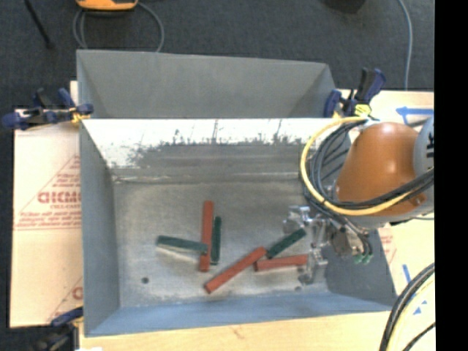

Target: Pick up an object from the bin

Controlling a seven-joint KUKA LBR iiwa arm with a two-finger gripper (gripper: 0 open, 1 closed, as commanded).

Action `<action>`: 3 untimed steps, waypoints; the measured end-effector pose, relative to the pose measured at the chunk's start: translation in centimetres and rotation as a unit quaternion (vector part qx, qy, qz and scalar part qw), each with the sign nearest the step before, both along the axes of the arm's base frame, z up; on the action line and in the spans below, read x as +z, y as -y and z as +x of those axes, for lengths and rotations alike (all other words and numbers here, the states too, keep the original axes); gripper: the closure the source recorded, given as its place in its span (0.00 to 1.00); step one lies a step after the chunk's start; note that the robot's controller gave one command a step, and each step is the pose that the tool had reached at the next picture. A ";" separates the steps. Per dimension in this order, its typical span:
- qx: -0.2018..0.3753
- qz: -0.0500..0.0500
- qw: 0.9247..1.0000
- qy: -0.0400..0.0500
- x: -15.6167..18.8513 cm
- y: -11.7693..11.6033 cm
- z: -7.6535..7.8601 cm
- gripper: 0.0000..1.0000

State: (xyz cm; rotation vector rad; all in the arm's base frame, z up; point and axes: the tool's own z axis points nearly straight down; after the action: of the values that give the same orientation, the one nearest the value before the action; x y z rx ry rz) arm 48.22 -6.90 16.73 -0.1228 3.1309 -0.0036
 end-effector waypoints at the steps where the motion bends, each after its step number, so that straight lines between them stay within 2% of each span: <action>1: 0.015 0.001 1.000 -0.005 -5.1 -0.1 -0.2 0.00; 2: 0.111 0.000 0.994 -0.003 -4.6 1.4 4.0 0.00; 3: 0.035 0.001 0.999 -0.001 -8.8 4.1 3.0 0.00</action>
Offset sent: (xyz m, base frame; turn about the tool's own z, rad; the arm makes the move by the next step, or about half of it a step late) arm 0.0537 -0.0202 -0.0448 -0.2512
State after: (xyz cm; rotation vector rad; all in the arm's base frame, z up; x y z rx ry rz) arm 51.23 -11.05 7.94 -0.2317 3.1265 -0.0011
